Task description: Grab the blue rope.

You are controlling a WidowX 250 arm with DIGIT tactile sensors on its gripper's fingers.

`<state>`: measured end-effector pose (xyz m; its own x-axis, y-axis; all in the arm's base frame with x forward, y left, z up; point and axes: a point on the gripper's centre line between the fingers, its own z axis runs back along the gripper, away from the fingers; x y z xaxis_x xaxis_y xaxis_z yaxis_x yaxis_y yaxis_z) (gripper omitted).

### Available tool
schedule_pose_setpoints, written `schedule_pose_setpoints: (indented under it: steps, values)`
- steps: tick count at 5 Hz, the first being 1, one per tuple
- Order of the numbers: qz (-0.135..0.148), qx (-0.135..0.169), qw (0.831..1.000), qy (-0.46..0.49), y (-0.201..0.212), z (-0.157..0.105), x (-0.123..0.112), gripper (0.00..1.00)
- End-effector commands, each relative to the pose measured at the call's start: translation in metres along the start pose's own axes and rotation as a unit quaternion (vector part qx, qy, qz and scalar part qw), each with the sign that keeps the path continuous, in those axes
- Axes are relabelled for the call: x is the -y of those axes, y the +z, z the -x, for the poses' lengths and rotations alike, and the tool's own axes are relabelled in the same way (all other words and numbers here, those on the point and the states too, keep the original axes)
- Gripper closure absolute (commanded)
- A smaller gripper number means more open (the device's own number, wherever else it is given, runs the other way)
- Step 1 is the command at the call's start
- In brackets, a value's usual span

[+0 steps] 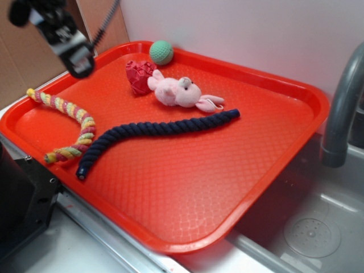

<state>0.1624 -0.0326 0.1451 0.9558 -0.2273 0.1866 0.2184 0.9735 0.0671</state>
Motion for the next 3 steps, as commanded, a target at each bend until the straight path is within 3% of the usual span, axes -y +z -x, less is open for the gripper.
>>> schedule_pose_setpoints:
  steps: [1, 2, 3]
  values:
    - [0.016, 0.047, 0.995, -0.088, -0.049, -0.034, 0.012, 0.0]
    - [0.017, 0.038, 0.994, -0.098, -0.075, -0.042, 0.013, 0.0]
    - [0.037, 0.029, 0.99, -0.133, -0.097, -0.046, 0.02, 0.0]
